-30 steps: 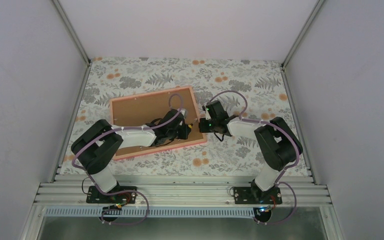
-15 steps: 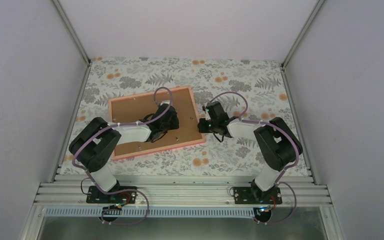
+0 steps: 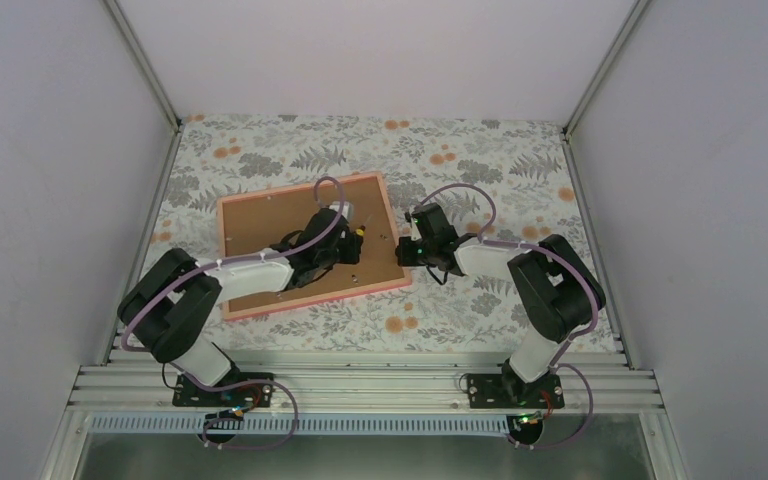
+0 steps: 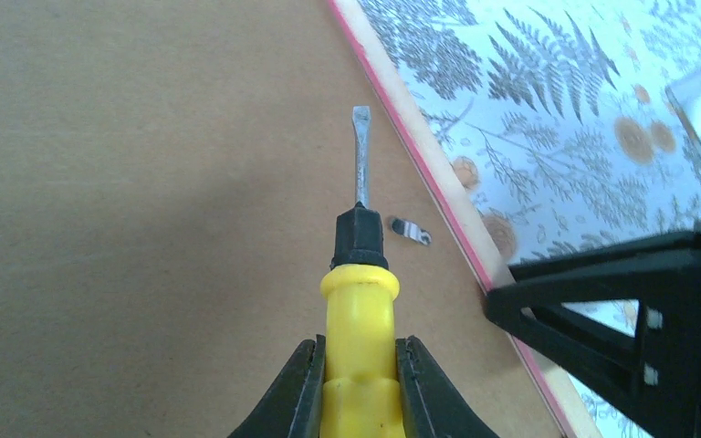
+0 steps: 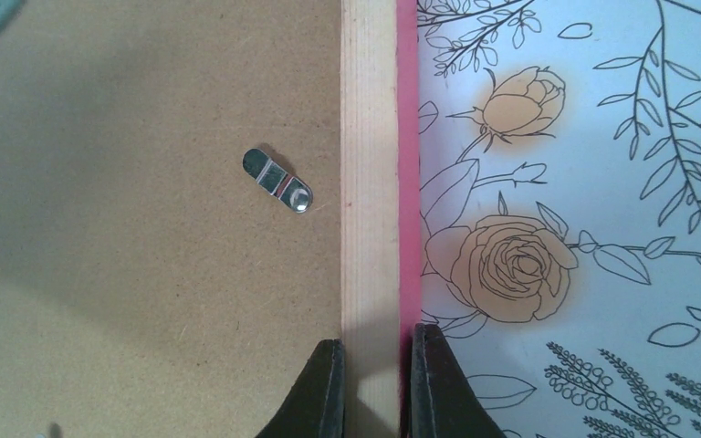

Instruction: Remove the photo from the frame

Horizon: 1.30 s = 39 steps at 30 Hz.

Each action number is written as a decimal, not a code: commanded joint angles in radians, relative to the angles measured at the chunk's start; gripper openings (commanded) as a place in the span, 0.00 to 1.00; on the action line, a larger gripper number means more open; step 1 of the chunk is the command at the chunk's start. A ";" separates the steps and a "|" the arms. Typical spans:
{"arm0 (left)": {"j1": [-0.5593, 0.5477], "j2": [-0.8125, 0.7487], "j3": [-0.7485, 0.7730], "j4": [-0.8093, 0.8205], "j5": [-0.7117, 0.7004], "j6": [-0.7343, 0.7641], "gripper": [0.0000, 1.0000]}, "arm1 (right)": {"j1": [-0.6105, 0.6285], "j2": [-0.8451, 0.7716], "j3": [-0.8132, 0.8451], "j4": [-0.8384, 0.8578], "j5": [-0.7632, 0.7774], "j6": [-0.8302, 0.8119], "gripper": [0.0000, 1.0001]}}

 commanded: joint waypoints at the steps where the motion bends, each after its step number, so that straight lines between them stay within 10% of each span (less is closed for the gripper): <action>1: 0.001 0.010 0.036 -0.044 0.108 0.142 0.02 | 0.026 0.012 -0.015 -0.077 -0.067 0.004 0.04; 39: 0.015 0.100 0.163 -0.331 0.213 0.314 0.02 | 0.026 0.022 -0.007 -0.090 -0.073 -0.016 0.04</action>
